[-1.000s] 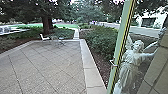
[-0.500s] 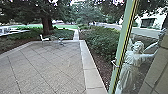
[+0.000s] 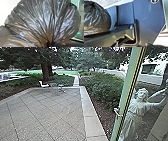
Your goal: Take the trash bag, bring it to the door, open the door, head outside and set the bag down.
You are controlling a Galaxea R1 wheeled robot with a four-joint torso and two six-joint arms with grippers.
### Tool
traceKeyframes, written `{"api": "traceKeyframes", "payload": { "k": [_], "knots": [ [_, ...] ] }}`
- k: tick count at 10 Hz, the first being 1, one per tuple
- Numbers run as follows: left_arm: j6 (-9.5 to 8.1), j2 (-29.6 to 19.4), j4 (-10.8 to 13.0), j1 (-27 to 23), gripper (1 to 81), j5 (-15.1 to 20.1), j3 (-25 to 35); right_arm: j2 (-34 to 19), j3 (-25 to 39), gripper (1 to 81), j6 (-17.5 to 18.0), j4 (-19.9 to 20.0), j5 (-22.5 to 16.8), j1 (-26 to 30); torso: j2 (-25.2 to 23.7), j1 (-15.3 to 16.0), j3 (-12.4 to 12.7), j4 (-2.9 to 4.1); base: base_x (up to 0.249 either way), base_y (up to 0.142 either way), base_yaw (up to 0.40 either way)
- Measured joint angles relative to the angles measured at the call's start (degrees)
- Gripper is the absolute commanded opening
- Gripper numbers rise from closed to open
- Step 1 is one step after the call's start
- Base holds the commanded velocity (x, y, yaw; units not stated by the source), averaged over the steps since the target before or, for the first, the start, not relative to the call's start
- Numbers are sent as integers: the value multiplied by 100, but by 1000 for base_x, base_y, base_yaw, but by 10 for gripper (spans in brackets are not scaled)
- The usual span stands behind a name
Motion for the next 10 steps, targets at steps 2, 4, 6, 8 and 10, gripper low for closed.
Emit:
{"api": "traceKeyframes", "payload": {
  "k": [2,4,6,8,10],
  "knots": [
    [0,-2,0,24,10,9,0,0,0,811,7,2,0,-28,-2,-9,0,2,114,0,0],
    [0,-15,0,5,10,0,1,4,0,811,13,2,-2,-24,-2,-11,0,0,114,65,0],
    [0,16,0,-59,10,6,4,13,0,811,-9,0,13,77,6,5,-4,0,114,68,0],
    [-2,7,0,-48,10,-22,1,-5,0,811,-4,2,20,57,5,-2,-2,0,114,75,0],
    [0,-4,0,17,10,24,4,11,0,811,22,2,-7,-13,9,2,-4,0,114,76,0]
  ]
}}
